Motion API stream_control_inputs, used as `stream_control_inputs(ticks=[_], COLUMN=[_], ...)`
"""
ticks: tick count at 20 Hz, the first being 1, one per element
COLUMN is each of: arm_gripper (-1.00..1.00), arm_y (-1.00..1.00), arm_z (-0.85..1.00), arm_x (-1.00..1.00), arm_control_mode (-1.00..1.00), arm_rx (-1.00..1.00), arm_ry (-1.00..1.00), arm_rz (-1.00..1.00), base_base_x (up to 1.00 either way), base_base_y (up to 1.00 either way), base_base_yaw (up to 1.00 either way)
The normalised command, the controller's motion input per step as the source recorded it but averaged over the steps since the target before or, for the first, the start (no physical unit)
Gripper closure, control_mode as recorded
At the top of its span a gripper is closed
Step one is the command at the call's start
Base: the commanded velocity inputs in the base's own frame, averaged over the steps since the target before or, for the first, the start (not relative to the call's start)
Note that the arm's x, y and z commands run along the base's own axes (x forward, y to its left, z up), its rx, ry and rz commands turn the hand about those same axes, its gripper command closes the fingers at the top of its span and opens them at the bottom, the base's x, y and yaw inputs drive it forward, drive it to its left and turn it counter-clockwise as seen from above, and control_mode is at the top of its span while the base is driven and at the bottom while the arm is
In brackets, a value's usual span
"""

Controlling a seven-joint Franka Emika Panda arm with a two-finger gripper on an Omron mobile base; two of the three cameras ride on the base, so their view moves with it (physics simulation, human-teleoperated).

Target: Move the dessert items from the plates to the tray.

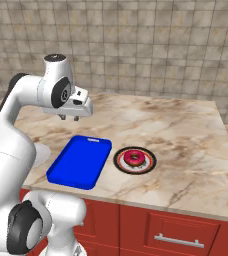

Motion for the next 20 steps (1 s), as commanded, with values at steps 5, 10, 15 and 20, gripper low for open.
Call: stream_control_inputs(ticks=[5, 10, 15, 20], arm_gripper=[-1.0, -1.0, -1.0, -1.0], arm_y=[-0.29, -0.35, -0.26, -0.22], arm_z=[-0.16, -0.39, -0.47, -0.31], arm_x=[0.0, 0.0, 0.0, 0.04], arm_control_mode=[-1.0, -1.0, -1.0, -1.0], arm_rx=[0.0, 0.0, 0.0, 0.0], arm_ry=[0.0, 0.02, 0.0, 0.0], arm_rz=[0.0, 0.0, 0.0, 0.0], base_base_x=[0.0, 0.0, 0.0, 0.0], base_base_y=[0.0, 0.0, 0.0, 0.0], base_base_yaw=[0.0, 0.0, 0.0, 0.0])
